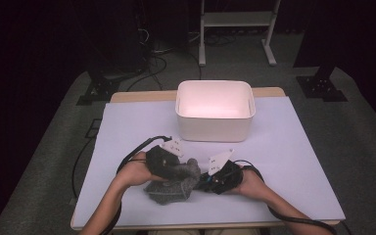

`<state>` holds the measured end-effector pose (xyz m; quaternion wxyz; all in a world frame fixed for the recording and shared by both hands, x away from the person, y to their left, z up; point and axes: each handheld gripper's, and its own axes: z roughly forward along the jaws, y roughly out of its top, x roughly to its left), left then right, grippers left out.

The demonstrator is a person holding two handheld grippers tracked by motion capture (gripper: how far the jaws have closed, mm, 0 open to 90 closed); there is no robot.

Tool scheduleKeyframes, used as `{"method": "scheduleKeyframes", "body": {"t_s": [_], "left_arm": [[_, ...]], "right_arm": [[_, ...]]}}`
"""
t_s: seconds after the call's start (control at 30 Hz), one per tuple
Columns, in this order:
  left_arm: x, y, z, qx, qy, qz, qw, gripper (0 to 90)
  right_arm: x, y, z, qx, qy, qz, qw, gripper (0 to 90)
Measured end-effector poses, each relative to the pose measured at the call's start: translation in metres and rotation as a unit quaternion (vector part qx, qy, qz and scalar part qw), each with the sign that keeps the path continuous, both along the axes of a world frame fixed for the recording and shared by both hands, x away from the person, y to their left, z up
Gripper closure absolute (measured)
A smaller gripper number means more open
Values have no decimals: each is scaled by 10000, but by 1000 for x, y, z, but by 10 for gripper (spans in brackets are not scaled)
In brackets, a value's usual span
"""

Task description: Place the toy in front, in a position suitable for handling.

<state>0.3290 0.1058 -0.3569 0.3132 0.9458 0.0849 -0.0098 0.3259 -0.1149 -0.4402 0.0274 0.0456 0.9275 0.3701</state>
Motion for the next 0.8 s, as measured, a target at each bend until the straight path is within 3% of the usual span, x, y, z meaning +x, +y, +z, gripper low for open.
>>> {"method": "scheduleKeyframes", "body": {"t_s": [0.1, 0.13, 0.2, 0.3, 0.33, 0.47, 0.57, 0.8], "left_arm": [[3, -7, -11, 161, -3, 3, 9999, 766], [3, -7, -12, 115, 11, 18, 9999, 767], [4, -6, -12, 80, 41, 27, 10000, 767], [3, -6, -12, 114, 15, 7, 9999, 768], [4, -6, -11, 137, -10, -14, 9999, 767], [5, -7, -10, 58, -74, -29, 10000, 767], [5, -12, -7, -200, 20, -158, 9997, 767], [6, -55, -6, -131, -81, -602, 9981, 767]], "right_arm": [[5, -1, -9, -63, 120, -98, 9999, 564], [7, -3, -10, 52, 277, -121, 9995, 555], [8, -5, -8, 113, 377, -135, 9991, 460], [6, -13, -1, 101, 360, -143, 9992, 431], [5, -18, 0, 133, 342, -177, 9992, 438], [5, -36, 1, 411, 514, -251, 9975, 615], [1, -39, 0, 500, 413, -351, 9973, 625], [0, -32, 0, 527, 332, -353, 9974, 623]]}}
